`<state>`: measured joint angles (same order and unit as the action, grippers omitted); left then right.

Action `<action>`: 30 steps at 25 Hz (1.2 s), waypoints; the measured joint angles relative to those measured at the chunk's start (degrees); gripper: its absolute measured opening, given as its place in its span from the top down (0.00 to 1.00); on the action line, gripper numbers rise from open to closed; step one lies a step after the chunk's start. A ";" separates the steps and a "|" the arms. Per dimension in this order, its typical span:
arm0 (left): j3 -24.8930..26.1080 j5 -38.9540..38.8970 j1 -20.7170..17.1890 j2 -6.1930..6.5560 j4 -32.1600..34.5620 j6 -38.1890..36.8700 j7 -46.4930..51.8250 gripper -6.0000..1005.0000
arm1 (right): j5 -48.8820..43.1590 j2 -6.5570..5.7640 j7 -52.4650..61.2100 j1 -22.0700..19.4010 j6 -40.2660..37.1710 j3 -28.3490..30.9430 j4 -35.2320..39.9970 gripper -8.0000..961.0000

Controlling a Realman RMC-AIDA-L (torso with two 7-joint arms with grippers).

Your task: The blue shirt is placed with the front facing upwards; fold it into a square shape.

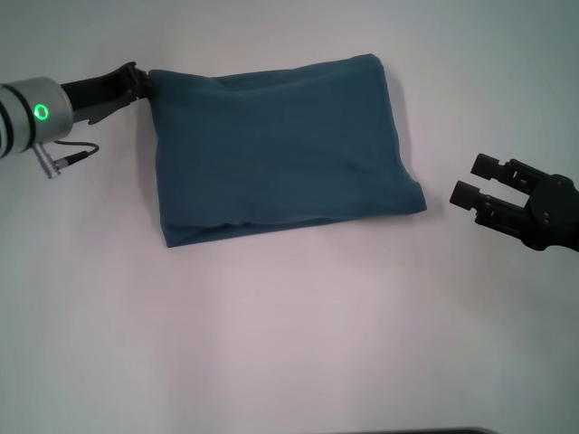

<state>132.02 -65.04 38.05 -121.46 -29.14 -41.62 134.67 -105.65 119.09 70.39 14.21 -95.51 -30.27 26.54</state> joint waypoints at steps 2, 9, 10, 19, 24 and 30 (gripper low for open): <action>0.01 -0.14 -0.25 0.29 -0.46 -1.33 0.22 0.89 | 0.00 -0.01 0.03 0.02 0.06 -0.03 0.00 0.17; -1.46 -1.60 -2.11 -2.57 -9.39 -6.38 -0.17 0.89 | 0.00 0.01 0.18 -0.12 0.18 -0.06 0.00 0.16; -2.28 -1.60 -1.37 -2.63 -8.93 -5.78 -0.13 0.89 | 0.00 0.04 0.19 -0.12 0.27 -0.05 0.00 0.16; -6.44 1.38 3.41 -2.07 -0.35 7.67 -0.29 0.88 | 0.01 0.14 0.19 -0.28 0.34 -0.05 -0.07 0.16; -6.31 3.13 3.24 -1.45 -0.07 8.64 1.06 0.88 | 0.01 0.10 0.19 -0.32 0.51 -0.05 -0.09 0.16; -6.19 6.55 2.20 -1.12 -1.42 7.78 4.17 0.87 | -0.70 0.03 0.52 -0.04 0.68 0.06 -0.09 0.16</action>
<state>125.83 -58.49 40.25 -122.58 -30.55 -33.84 138.85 -106.34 119.12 70.90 14.17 -94.83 -30.20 26.45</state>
